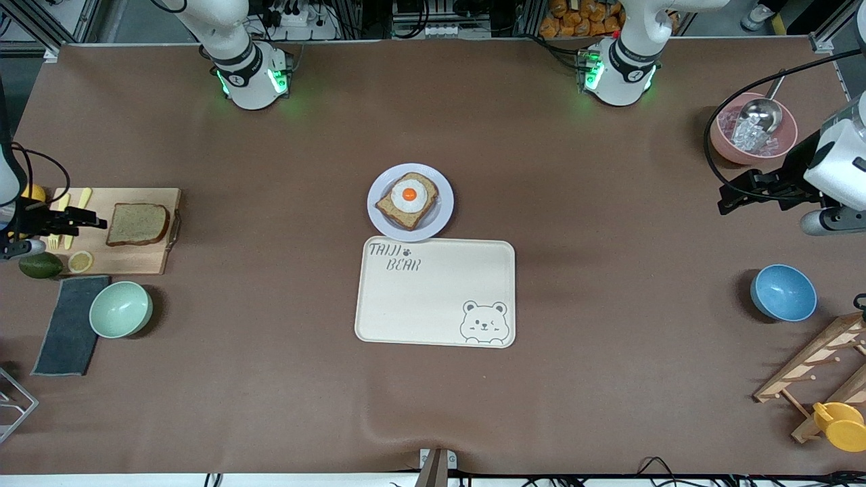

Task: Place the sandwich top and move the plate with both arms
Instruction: 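Move the right gripper down to the bread slice on the cutting board, then grasp the bread slice edge with the right gripper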

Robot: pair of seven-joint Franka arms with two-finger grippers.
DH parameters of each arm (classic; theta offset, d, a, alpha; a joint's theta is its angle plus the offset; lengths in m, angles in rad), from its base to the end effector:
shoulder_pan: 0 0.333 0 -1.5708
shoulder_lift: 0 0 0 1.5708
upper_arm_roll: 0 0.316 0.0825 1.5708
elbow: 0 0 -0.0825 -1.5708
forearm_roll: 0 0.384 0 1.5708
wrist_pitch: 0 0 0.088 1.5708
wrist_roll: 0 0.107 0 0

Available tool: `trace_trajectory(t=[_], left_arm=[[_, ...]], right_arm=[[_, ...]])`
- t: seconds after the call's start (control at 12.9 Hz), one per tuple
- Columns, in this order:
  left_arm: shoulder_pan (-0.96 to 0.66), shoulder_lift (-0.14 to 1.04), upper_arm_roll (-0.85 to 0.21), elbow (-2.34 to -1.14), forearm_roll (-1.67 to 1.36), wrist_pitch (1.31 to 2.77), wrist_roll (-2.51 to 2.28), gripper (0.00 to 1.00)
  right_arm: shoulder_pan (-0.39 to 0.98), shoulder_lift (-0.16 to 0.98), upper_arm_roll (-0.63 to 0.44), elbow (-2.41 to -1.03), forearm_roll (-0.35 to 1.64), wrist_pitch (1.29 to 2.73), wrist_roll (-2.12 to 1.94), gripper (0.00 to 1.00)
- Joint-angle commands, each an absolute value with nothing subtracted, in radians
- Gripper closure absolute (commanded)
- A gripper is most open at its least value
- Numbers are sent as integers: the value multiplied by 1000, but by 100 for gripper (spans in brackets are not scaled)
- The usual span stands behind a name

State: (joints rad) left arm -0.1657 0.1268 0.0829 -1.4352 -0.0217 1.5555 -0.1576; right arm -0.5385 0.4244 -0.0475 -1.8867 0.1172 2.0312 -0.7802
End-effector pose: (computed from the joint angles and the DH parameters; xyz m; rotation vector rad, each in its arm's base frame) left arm 0.5897 -0.0547 0.6146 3.1290 0.1157 -0.0115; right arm 0.5040 -0.3252 0.2622 -2.8900 -0.1864 0.2442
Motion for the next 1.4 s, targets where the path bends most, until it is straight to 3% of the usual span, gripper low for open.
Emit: trace_trajectory(t=[0.0,0.23,0.31,0.78,1.16,1.32], left_arm=[[-155,118,83,-1431,-43,1557,-160,0],[-161,129,83,-1434,-41,1557,-164,0],[-161,133,83,-1436,-41,1565,-164,0],[-166,120,81,-1439,-41,1568,-173,0],[-166,121,80,-1440,-43,1568,-175,0],[-166,121,80,-1442,-43,1568,-173,0]], right_arm=[[-572,449,-31,-1891,135,2039,-808,16],[-601,500,-29,-1893,146,2092,-877,20],[-607,505,-29,-1894,159,2091,-897,27],[-609,537,-29,-1914,196,2111,-902,41],[-618,540,-29,-1914,219,2117,-940,100],[-618,540,-29,-1914,221,2117,-939,100]])
